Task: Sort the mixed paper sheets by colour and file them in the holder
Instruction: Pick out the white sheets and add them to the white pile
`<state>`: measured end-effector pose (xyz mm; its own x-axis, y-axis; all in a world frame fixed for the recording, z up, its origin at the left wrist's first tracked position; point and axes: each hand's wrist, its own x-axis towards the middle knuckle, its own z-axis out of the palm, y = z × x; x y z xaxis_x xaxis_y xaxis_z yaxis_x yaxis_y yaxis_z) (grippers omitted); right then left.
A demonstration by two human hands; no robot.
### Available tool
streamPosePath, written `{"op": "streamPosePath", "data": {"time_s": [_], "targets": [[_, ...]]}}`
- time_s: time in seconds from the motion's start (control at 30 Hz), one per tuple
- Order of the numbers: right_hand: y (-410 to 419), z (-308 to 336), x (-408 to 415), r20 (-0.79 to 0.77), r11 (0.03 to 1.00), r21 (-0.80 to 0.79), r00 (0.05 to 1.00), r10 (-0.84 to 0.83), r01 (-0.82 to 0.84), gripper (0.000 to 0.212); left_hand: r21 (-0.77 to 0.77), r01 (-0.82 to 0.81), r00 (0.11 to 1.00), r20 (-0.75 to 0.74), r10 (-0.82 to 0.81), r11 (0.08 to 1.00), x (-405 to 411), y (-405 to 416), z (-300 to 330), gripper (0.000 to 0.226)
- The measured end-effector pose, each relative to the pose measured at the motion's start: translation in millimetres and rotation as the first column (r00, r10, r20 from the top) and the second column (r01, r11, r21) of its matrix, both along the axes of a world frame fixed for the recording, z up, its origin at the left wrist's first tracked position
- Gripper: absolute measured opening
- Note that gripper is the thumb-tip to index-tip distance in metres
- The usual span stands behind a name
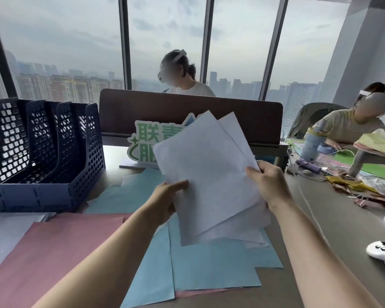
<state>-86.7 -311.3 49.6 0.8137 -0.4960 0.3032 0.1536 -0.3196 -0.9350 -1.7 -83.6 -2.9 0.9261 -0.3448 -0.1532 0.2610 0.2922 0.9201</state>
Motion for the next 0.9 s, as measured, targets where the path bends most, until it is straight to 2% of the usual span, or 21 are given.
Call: {"op": "streamPosePath", "data": {"time_s": [0.07,0.13,0.17,0.2,0.23,0.27,0.33,0.4,0.5,0.57,0.73,0.8,0.9], "targets": [[5,-6,2,-0.045,0.994,0.071,0.995,0.092,-0.089,0.022,0.063,-0.144,0.985,0.101,0.137,0.988,6,7,5,0.019],[10,-16,6,-0.138,0.99,0.056,0.981,0.138,-0.131,0.027,0.138,-0.236,0.962,0.175,0.21,0.962,10,26,7,0.014],[13,-23,7,-0.22,0.987,-0.039,0.965,0.142,-0.154,0.021,0.174,-0.271,0.953,0.188,0.238,0.947,14,38,6,0.016],[15,-31,9,-0.331,0.958,-0.221,0.938,0.104,-0.184,0.015,0.216,-0.301,0.946,0.194,0.261,0.929,16,51,4,0.019],[19,-39,10,-0.448,0.875,-0.41,0.892,0.051,-0.256,0.015,0.251,-0.327,0.939,0.193,0.284,0.911,16,63,0,0.02],[24,-47,12,-0.574,0.763,-0.53,0.819,-0.001,-0.37,0.026,0.28,-0.351,0.932,0.193,0.305,0.894,17,74,-4,0.017],[38,-58,14,-0.757,0.581,-0.567,0.647,-0.09,-0.583,0.055,0.326,-0.376,0.925,0.176,0.335,0.867,16,92,-14,0.008],[50,-66,16,-0.827,0.495,-0.529,0.549,-0.12,-0.689,0.064,0.373,-0.384,0.923,0.15,0.354,0.845,15,105,-25,0.01],[63,-68,22,-0.858,0.463,-0.499,0.493,-0.145,-0.732,0.066,0.401,-0.376,0.925,0.119,0.36,0.835,10,116,-32,0.008],[67,-67,27,-0.843,0.398,-0.536,0.493,-0.214,-0.744,0.07,0.396,-0.357,0.932,0.096,0.349,0.846,4,119,-32,0.015],[69,-79,29,-0.703,0.2,-0.702,0.62,-0.348,-0.684,0.057,0.409,-0.344,0.936,0.079,0.343,0.845,-2,127,-32,0.022],[68,-82,27,-0.667,0.171,-0.733,0.648,-0.367,-0.658,0.059,0.418,-0.34,0.937,0.073,0.343,0.842,0,131,-33,0.026],[64,-83,25,-0.582,0.14,-0.799,0.693,-0.425,-0.585,0.061,0.432,-0.352,0.931,0.068,0.359,0.83,1,134,-37,0.015]]}}
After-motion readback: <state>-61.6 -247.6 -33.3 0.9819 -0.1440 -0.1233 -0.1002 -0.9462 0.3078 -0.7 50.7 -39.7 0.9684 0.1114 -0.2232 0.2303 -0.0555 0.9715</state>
